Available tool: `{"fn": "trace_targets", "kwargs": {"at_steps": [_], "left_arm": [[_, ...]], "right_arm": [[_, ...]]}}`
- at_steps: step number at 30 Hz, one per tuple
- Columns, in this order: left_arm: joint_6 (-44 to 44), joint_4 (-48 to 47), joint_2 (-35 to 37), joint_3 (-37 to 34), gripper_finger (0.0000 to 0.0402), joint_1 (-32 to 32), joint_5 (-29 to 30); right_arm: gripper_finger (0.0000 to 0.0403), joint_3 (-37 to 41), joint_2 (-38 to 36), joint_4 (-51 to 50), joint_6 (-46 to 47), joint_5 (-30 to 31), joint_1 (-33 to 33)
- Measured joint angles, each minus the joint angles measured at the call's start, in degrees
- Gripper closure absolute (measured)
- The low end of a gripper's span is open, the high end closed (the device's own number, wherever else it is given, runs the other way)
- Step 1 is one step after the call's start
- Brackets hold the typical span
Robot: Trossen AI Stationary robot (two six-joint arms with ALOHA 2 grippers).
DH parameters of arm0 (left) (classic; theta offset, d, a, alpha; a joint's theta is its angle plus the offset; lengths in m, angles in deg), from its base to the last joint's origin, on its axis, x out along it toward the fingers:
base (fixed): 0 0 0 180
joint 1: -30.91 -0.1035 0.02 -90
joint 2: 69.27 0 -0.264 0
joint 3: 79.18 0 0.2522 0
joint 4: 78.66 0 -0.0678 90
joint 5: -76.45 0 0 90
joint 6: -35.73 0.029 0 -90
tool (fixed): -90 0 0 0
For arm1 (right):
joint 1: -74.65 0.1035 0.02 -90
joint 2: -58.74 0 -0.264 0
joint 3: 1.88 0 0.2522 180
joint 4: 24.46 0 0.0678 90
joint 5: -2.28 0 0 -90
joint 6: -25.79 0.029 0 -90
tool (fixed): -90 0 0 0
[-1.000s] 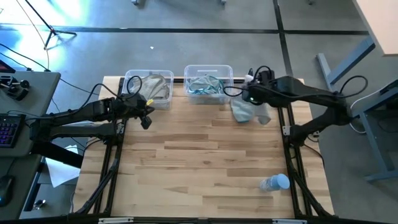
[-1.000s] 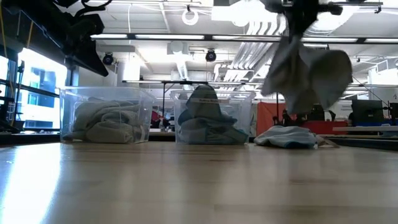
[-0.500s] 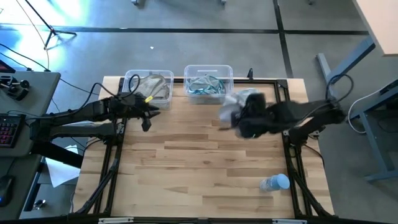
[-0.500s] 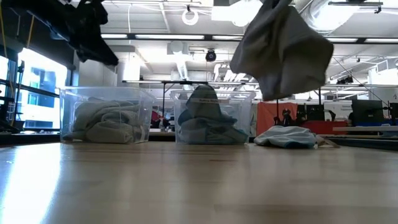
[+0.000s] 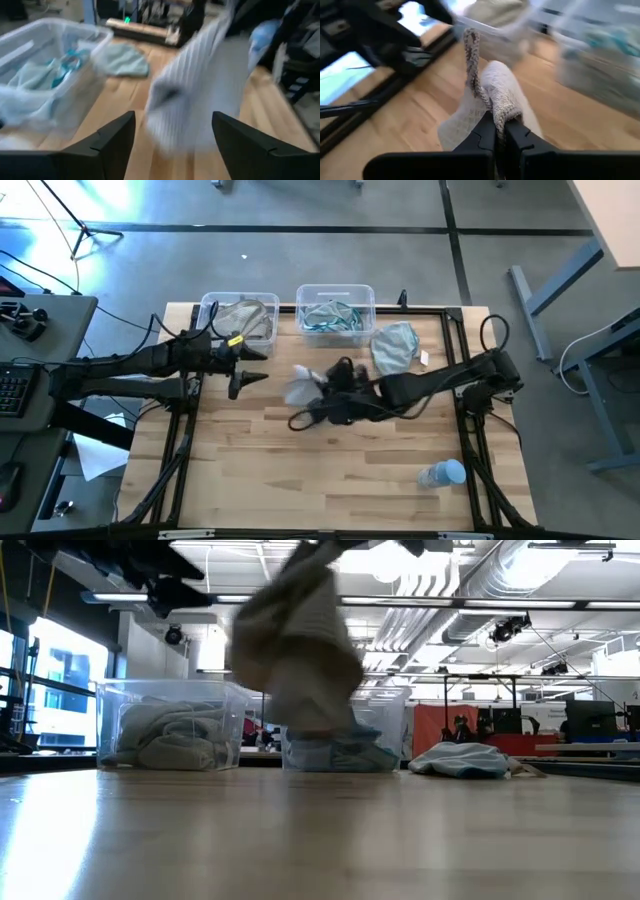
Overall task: Sort microfiber towel by color & place in baskets
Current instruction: Put the gray towel into the left transparent bin
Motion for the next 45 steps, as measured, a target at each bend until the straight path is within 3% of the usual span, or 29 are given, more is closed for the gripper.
{"fn": "trace_targets", "kwargs": {"at_steps": [8, 13, 21, 30, 33, 36, 42, 45], "left_arm": [[-3.33, 13.28, -6.30, 0.00, 0.0138, 5.44, -3.38], [-3.35, 20.63, -11.48, 0.15, 0.0137, 8.11, 0.29], [-0.49, 21.08, -21.54, 7.58, 0.0137, 10.66, 11.47], [-2.21, 14.33, -32.31, 16.53, 0.0142, 12.74, 13.43], [-3.74, 13.46, -34.18, 17.88, 0.0166, 13.00, 14.76], [-5.56, 13.37, -35.14, 18.97, 0.0216, 12.98, 15.68], [-6.49, 12.06, -34.93, 21.02, 0.0373, 12.98, 16.63], [-6.42, 9.23, -34.56, 22.54, 0.0383, 12.93, 19.03]], "right_arm": [[0.0403, 0.00, 1.09, 16.73, -17.77, -7.45, -5.65], [0.0403, 0.00, 1.09, 21.64, -25.51, -15.42, -8.40], [0.0403, 0.00, 1.09, 22.27, -32.24, -22.17, -9.81], [0.0403, 0.09, -1.73, 20.86, -40.75, -23.37, -9.99], [0.0403, 0.08, -3.50, 17.93, -41.24, -23.65, -9.99], [0.0403, 0.08, -5.14, 13.59, -40.93, -23.62, -9.99], [0.0403, 0.02, -6.34, 5.18, -40.71, -22.07, -10.34], [0.0402, -0.03, -6.75, 3.30, -38.45, -20.52, -10.89]]}}
